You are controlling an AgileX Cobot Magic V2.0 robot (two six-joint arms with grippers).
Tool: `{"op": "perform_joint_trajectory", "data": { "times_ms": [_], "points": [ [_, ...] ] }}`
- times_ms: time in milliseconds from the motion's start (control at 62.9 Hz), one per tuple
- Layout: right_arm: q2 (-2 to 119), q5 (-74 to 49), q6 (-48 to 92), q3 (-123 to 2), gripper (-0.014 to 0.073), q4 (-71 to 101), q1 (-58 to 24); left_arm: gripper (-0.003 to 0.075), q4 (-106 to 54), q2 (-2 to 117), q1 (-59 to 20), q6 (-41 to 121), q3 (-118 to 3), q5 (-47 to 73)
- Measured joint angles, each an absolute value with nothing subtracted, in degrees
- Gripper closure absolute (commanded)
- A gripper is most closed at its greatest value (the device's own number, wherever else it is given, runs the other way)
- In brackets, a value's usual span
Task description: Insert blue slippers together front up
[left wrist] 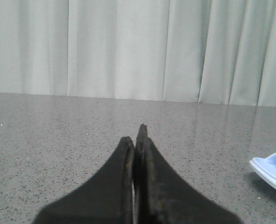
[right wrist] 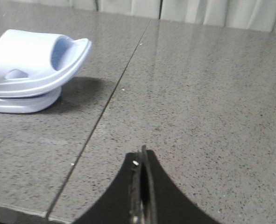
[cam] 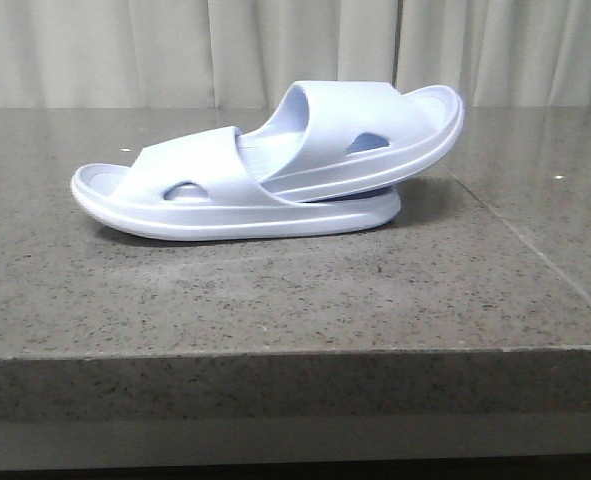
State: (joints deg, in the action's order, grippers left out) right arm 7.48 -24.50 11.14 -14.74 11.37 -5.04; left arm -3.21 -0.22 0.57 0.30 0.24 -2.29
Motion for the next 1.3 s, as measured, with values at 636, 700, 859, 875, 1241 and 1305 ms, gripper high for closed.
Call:
{"op": "perform_joint_trajectory", "data": {
  "times_ms": [636, 700, 859, 875, 1241, 1305],
  "points": [
    [-0.65, -6.83, 11.14, 1.46, 0.0662, 11.35, -4.81, 0.0741, -3.21, -0.22, 0.57, 0.3, 0.24, -2.19],
    [-0.65, -6.83, 11.14, 1.46, 0.0662, 11.35, -4.81, 0.0741, -3.21, -0.22, 0.57, 0.3, 0.24, -2.19],
    [-0.65, -6.83, 11.14, 1.46, 0.0662, 11.35, -4.81, 0.0741, -3.21, -0.22, 0.57, 0.3, 0.24, -2.19],
    [-0.65, -6.83, 11.14, 1.46, 0.0662, 11.35, -4.81, 0.0741, -3.21, -0.22, 0.57, 0.3, 0.24, -2.19],
    [-0.65, -2.66, 3.39, 1.46, 0.0662, 6.14, -2.4, 0.0741, -3.21, -0.22, 0.57, 0.3, 0.24, -2.19],
    [-0.65, -2.56, 3.01, 1.46, 0.0662, 5.73, -2.26, 0.0741, -3.21, -0.22, 0.57, 0.3, 0.24, -2.19]
  ]
}}
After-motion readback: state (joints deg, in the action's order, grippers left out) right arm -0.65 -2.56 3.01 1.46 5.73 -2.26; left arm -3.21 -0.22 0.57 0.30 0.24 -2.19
